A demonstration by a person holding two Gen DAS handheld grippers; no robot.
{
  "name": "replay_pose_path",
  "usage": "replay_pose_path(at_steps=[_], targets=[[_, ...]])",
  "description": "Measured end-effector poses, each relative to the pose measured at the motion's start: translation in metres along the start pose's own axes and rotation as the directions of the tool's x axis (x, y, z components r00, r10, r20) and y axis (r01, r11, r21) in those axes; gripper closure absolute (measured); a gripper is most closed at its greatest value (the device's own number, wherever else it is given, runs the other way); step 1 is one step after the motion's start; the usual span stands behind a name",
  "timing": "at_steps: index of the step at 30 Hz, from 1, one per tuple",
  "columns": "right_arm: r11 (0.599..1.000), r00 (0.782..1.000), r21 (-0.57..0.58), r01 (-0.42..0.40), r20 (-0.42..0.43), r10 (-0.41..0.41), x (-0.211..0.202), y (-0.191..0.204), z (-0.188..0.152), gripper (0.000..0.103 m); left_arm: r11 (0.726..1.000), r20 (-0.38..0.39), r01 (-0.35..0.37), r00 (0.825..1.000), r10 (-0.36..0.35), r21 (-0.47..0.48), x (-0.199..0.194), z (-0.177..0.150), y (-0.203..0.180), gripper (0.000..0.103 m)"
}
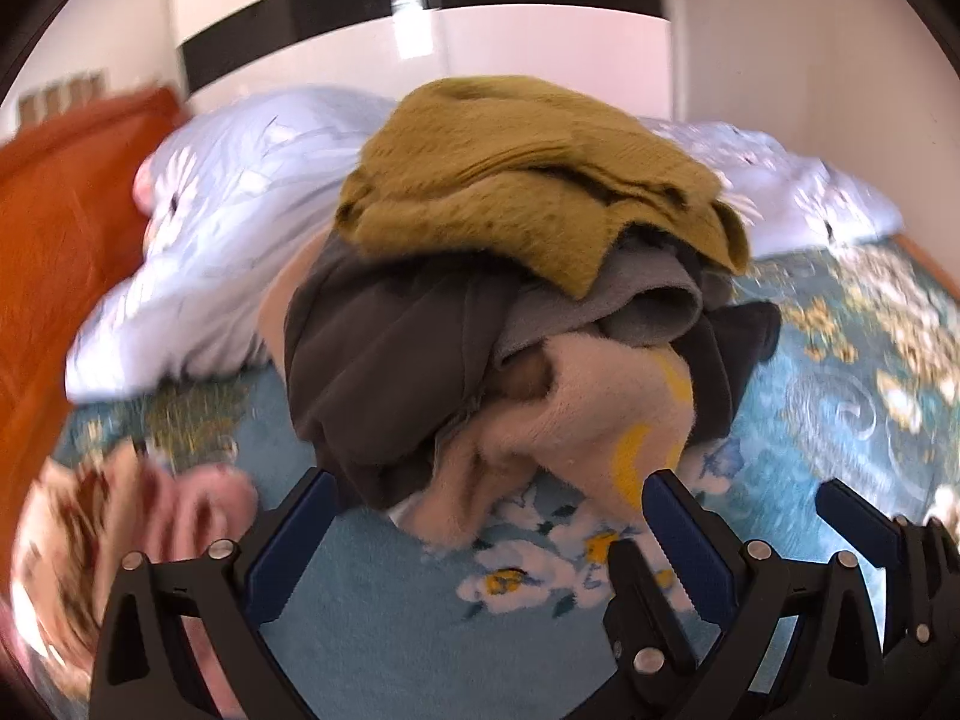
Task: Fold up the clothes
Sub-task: 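Reach both grippers toward the mustard sweater on top of the clothes pile, then grasp the mustard sweater with the left gripper and lift it off the pile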
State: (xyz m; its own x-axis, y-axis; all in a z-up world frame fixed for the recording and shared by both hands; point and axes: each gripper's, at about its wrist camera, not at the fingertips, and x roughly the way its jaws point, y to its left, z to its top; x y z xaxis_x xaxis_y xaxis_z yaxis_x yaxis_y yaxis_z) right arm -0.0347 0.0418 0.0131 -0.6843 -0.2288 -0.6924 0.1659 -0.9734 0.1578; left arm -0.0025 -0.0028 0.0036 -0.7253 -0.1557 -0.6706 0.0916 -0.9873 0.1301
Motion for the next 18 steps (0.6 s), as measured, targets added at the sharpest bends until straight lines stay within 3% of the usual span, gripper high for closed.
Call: replay_pose_path(at_steps=[3,7,11,12,16,18], targets=[[0.996,0.998,0.07,-0.062,0.012,0.061,0.001,-0.009,0.0,0.0,0.998,0.038,-0.039,0.999,0.037,0.051,-0.005,0.016,0.005,0.0],[0.967,1.0,0.253,0.002,-0.019,0.003,0.009,-0.046,-0.004,0.0,0.997,0.024,-0.043,0.999,0.041,0.063,-0.001,0.052,0.02,0.0],[0.895,0.998,0.444,0.04,-0.052,-0.019,0.01,-0.088,-0.015,0.0,0.991,0.021,-0.009,1.0,0.006,0.134,0.012,0.096,0.009,0.0],[0.873,0.998,0.486,0.045,-0.057,-0.019,0.009,-0.097,-0.018,0.0,0.985,0.033,-0.024,0.999,0.019,0.171,0.016,0.105,0.001,0.0],[0.857,0.994,0.507,0.086,-0.107,-0.037,0.006,-0.104,-0.023,0.0,0.955,0.071,-0.113,0.993,0.097,0.273,0.035,0.13,-0.031,0.0],[0.861,0.994,0.501,0.085,-0.106,-0.036,0.005,-0.105,-0.023,0.0,0.937,0.036,-0.172,0.985,0.17,0.304,0.056,0.138,-0.04,0.0]])
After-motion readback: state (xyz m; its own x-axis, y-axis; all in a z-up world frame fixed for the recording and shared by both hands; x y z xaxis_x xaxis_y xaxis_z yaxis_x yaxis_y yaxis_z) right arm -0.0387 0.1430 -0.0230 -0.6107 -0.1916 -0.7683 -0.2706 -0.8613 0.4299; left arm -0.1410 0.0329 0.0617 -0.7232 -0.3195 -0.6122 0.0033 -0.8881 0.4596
